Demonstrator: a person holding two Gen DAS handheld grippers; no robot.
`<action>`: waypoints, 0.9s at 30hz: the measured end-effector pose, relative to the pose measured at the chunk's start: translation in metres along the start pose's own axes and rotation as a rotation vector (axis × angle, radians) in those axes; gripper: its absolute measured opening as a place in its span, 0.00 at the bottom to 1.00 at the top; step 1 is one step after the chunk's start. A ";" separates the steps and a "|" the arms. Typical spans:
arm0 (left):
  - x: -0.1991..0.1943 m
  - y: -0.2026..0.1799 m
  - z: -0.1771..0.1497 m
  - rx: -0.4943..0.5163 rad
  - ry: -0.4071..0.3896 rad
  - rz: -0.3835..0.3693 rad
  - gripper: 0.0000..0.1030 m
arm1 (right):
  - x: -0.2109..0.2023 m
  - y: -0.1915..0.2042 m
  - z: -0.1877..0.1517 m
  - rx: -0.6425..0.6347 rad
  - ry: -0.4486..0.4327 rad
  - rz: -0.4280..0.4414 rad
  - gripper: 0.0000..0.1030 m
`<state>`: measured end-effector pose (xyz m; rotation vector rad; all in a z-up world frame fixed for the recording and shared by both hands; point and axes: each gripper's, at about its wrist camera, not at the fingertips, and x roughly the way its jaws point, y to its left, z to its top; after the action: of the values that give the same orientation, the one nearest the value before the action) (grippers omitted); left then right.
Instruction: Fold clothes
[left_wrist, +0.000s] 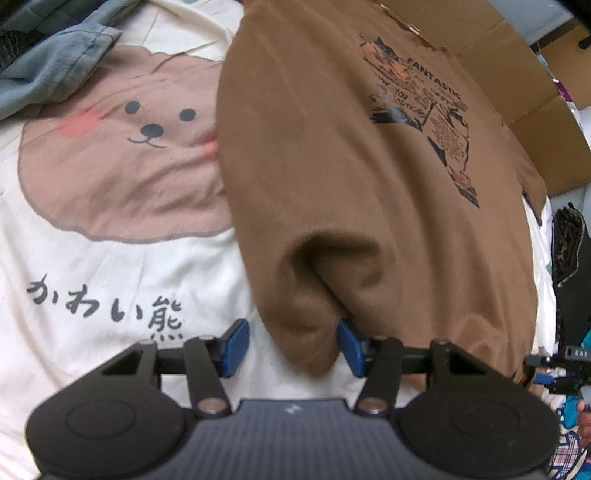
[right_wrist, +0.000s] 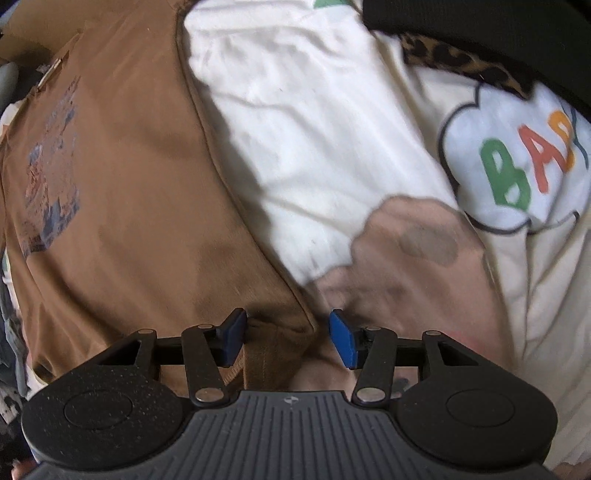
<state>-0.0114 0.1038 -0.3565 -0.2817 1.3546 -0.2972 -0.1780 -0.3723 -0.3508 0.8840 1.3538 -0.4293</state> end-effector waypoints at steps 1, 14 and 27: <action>0.000 0.000 0.000 0.001 0.001 -0.001 0.51 | 0.000 -0.003 -0.003 -0.001 0.005 -0.005 0.55; -0.006 -0.002 -0.007 0.018 0.012 -0.022 0.43 | -0.020 -0.036 -0.032 0.076 0.010 0.029 0.55; 0.001 -0.009 -0.002 0.046 0.015 -0.005 0.08 | -0.003 -0.021 -0.034 0.080 0.012 0.072 0.44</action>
<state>-0.0140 0.0947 -0.3541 -0.2450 1.3604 -0.3348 -0.2156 -0.3603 -0.3535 0.9997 1.3184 -0.4253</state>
